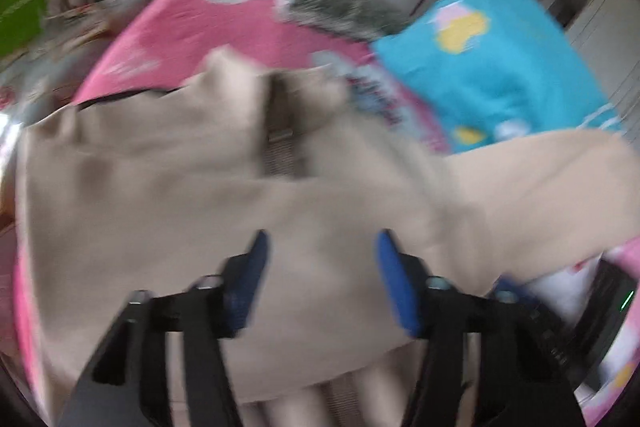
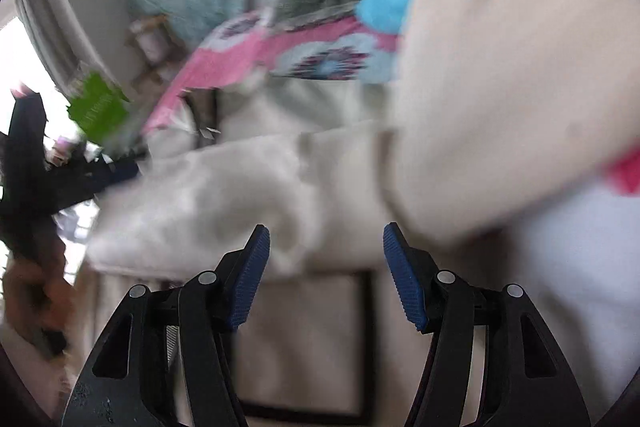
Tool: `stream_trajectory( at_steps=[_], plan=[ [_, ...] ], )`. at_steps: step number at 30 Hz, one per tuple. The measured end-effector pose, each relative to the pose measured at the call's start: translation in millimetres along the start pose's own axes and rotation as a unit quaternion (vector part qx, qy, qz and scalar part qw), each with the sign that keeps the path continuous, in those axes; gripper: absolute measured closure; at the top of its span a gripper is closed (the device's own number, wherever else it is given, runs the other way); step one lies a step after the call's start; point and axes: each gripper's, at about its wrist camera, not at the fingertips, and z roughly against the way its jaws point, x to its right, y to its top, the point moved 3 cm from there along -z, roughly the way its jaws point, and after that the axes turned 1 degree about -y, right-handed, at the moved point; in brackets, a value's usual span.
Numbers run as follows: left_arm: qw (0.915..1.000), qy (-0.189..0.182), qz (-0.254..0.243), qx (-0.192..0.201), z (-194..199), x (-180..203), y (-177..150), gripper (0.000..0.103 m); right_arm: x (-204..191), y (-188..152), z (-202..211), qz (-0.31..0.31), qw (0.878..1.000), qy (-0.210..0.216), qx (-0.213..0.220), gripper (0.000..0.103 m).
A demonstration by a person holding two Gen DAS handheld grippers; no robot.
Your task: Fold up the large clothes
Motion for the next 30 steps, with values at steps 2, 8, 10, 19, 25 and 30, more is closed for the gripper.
stream_trajectory(
  at_steps=[2, 8, 10, 19, 25, 30],
  plan=[
    [0.9991, 0.040, 0.011, 0.000, -9, -38, -9, 0.082, -8, 5, -23, 0.018, 1.000, -0.023, -0.006, 0.064],
    [0.9896, 0.080, 0.101, 0.063, 14, -143, -40, 0.099, 10, -2, -74, 0.055, 0.993, -0.093, -0.036, 0.084],
    [0.9883, 0.092, 0.099, 0.070, 15, -145, -41, 0.099, 1, -4, -73, 0.082, 0.988, -0.124, -0.031, 0.084],
    [0.9973, 0.047, 0.016, 0.054, -6, -79, -16, 0.100, -71, 8, -60, 0.152, 0.985, -0.078, 0.013, 0.057],
    [0.9608, 0.037, 0.244, 0.126, -2, -167, -14, 0.100, -22, 2, -88, 0.086, 0.994, -0.068, -0.018, 0.051],
    [0.9443, 0.075, 0.280, 0.156, 24, -179, -19, 0.101, -35, 5, -102, 0.120, 0.988, -0.097, -0.017, 0.051]
  ],
)
